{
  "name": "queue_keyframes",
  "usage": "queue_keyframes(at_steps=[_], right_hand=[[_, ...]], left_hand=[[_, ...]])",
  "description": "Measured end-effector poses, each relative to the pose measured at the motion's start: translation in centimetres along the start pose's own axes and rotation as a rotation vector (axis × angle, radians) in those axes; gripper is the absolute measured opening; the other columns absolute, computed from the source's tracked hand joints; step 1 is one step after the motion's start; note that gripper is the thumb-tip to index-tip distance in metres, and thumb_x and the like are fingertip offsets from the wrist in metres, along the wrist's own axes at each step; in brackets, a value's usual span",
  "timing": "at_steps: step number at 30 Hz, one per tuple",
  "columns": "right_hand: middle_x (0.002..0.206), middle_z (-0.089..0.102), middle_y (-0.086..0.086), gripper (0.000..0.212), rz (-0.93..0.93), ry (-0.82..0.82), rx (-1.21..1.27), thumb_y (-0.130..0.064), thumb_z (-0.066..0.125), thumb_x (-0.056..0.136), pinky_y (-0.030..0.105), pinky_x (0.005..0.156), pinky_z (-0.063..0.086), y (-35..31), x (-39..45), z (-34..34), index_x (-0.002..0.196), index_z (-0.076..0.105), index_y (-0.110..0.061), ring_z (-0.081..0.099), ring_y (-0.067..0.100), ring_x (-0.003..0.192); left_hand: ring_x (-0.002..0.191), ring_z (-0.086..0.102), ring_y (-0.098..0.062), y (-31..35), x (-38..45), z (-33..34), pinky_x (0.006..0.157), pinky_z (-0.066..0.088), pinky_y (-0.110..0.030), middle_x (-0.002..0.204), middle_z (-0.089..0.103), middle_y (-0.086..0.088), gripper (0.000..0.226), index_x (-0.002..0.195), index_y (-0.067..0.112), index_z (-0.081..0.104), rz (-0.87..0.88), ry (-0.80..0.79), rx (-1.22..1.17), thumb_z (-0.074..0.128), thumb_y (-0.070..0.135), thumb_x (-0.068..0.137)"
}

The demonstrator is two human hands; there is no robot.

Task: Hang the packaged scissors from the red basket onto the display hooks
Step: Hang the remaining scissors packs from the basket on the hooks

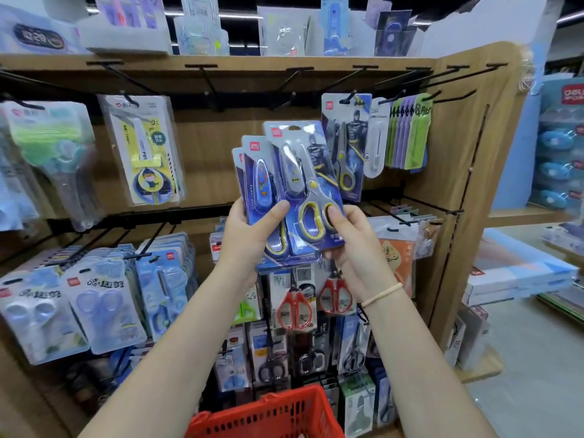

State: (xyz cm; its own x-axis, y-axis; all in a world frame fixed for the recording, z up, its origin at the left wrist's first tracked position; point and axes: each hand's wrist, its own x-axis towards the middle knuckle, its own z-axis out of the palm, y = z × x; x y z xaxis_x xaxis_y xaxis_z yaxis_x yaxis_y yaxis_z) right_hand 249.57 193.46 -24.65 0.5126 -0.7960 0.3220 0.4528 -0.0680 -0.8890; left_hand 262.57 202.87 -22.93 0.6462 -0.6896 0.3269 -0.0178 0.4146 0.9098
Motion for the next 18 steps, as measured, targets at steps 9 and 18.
queue_keyframes(at_steps=[9, 18], right_hand=[[0.09, 0.07, 0.002, 0.008, -0.189, 0.175, 0.13, -0.021, 0.056, 0.103, 0.032, 0.052, 0.059, -1.2, 1.1, -1.5, 0.101, 0.053, -0.014, 0.07, 0.023, 0.073], [0.087, 0.069, 0.001, 0.013, -0.186, 0.245, 0.076, -0.024, 0.058, 0.102, 0.031, 0.054, 0.059, -2.2, 4.0, -1.6, 0.1, 0.05, -0.014, 0.072, 0.02, 0.073]], left_hand=[[0.099, 0.076, -0.024, -0.9, 0.3, -0.5, 0.08, 0.063, -0.037, 0.115, 0.076, -0.005, 0.046, 0.129, 0.008, 0.057, 0.017, 0.072, 0.023, 0.078, 0.015, 0.089], [0.095, 0.077, -0.023, 0.2, 0.4, 0.6, 0.076, 0.064, -0.035, 0.114, 0.077, -0.003, 0.045, 0.128, 0.012, 0.056, 0.004, 0.048, 0.001, 0.078, 0.018, 0.089]])
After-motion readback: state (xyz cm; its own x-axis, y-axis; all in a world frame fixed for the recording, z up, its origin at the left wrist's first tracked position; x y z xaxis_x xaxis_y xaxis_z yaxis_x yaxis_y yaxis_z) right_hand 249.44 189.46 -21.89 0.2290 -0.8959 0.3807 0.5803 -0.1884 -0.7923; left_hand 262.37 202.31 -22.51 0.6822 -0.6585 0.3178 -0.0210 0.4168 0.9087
